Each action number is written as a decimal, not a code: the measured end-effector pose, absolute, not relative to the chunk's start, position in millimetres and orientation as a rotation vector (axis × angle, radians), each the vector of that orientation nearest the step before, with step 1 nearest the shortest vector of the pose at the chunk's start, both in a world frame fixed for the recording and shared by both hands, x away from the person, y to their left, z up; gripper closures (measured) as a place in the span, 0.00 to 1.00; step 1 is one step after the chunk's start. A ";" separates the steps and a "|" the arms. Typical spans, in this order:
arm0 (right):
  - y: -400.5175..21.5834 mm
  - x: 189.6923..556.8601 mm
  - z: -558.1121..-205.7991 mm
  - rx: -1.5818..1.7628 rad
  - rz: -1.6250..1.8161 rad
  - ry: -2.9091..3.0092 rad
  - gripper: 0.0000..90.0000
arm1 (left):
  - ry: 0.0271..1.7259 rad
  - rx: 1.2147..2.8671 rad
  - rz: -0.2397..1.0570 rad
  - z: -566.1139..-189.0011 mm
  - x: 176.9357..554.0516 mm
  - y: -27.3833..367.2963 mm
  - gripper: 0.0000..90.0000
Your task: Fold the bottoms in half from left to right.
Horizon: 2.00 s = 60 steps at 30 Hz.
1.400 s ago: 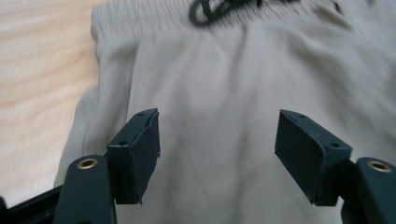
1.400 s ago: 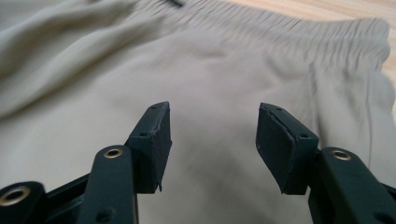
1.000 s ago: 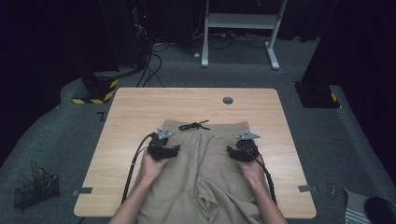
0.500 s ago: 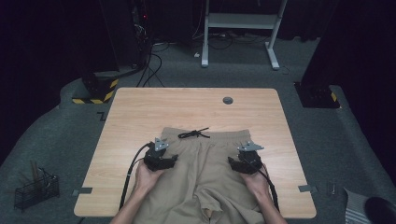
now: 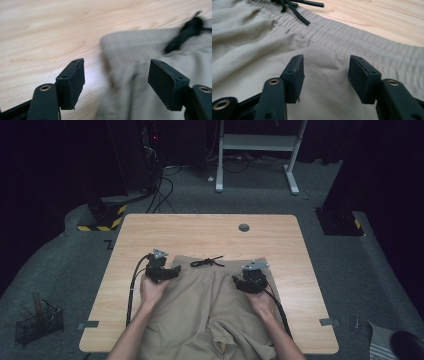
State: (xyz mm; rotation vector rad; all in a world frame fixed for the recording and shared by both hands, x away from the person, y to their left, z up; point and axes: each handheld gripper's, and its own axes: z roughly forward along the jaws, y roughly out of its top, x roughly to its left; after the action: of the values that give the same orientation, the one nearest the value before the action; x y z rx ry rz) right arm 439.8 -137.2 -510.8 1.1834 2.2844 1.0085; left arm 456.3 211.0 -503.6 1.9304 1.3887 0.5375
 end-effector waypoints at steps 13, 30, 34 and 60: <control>-124.9 441.4 -522.9 1.100 1.006 2.328 0.57 | 1.380 2.018 0.539 -517.9 461.6 210.8 0.44; -117.5 449.3 -523.2 1.123 1.005 2.320 0.56 | 1.310 1.989 0.442 -499.6 460.0 212.7 0.95; -115.1 451.2 -523.3 1.126 1.006 2.319 0.56 | 1.273 1.930 0.406 -483.0 458.1 216.3 0.96; -84.7 463.3 -523.7 1.113 1.011 2.327 0.57 | 1.037 1.814 0.272 -428.2 455.3 181.9 0.97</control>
State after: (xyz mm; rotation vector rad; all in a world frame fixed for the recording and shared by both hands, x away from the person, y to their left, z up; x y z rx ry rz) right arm 463.3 -84.7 -523.7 1.1135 2.3267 1.0115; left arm 455.3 181.9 -428.2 1.8136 1.0373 0.2720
